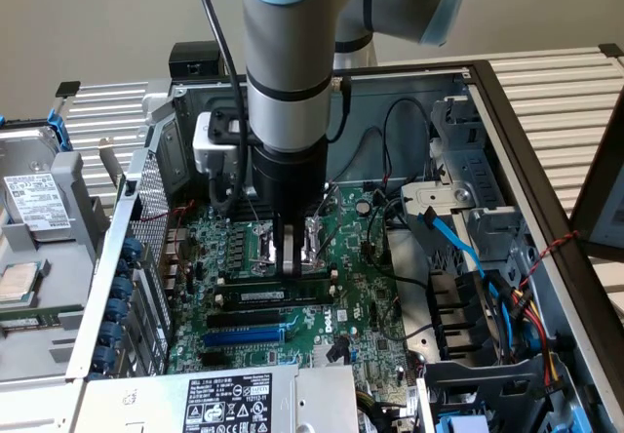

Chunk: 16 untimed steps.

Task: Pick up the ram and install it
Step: 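Press down the ram until it locks into place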

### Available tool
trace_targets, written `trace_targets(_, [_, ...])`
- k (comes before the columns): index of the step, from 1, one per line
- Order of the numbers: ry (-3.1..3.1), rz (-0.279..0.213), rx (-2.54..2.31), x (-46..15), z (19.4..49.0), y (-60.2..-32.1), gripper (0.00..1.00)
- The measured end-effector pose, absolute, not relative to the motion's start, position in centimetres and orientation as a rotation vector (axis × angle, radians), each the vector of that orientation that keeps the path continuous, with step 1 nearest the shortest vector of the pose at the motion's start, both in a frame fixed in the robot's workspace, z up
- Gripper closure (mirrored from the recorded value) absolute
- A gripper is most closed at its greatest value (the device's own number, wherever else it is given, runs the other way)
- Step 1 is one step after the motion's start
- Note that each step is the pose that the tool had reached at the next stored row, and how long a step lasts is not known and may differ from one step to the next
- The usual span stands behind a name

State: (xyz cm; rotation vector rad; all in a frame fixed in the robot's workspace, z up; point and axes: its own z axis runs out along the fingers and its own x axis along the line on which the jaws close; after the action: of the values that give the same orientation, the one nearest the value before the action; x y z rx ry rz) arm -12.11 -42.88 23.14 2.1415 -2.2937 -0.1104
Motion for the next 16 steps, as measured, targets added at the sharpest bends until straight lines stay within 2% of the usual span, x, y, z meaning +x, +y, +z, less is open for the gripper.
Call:
trace_targets(7, [-2.294,-0.111,2.141,-15.1,23.1,-42.9,0.9])
trace_targets(16, [-2.296,-0.111,2.143,-15.3,22.7,-42.9,0.9])
